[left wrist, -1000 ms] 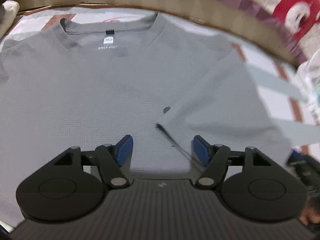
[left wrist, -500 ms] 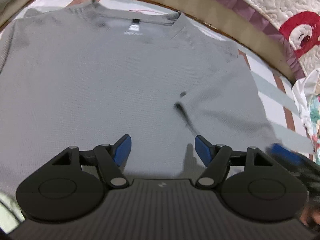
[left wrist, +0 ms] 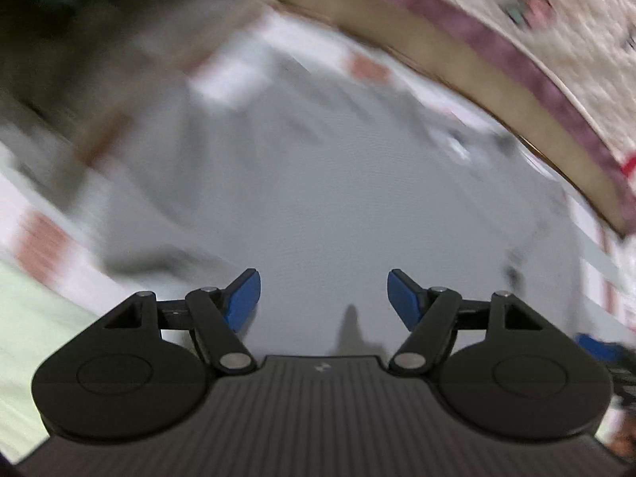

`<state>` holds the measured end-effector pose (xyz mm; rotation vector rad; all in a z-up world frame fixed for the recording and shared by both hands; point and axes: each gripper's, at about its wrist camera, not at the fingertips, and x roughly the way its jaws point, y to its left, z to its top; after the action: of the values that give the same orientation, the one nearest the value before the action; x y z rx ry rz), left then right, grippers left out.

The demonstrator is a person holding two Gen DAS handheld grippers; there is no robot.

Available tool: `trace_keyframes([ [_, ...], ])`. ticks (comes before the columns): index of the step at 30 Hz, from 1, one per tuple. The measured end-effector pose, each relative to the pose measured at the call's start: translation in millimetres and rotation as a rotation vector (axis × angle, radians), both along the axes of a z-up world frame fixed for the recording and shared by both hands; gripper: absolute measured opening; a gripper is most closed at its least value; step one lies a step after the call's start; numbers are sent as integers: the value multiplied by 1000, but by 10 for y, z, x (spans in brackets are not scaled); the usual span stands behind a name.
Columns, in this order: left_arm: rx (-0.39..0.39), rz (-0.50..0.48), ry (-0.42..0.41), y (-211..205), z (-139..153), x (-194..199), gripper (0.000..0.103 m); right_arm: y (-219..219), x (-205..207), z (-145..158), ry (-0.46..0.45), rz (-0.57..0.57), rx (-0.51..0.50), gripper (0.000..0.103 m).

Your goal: Fold clothes

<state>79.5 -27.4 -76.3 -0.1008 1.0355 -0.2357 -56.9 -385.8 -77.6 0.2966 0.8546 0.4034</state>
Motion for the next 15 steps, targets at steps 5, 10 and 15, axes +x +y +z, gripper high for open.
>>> trace_keyframes([
  [5,6,231,22,752,-183,114,70,768,515,264,-52,169,-120,51],
  [10,-69,348,70,1003,-356,208,70,1436,805,460,-221,320,-309,59],
  [15,-25,362,45,904,-496,312,71,1679,883,458,-200,306,-316,60],
])
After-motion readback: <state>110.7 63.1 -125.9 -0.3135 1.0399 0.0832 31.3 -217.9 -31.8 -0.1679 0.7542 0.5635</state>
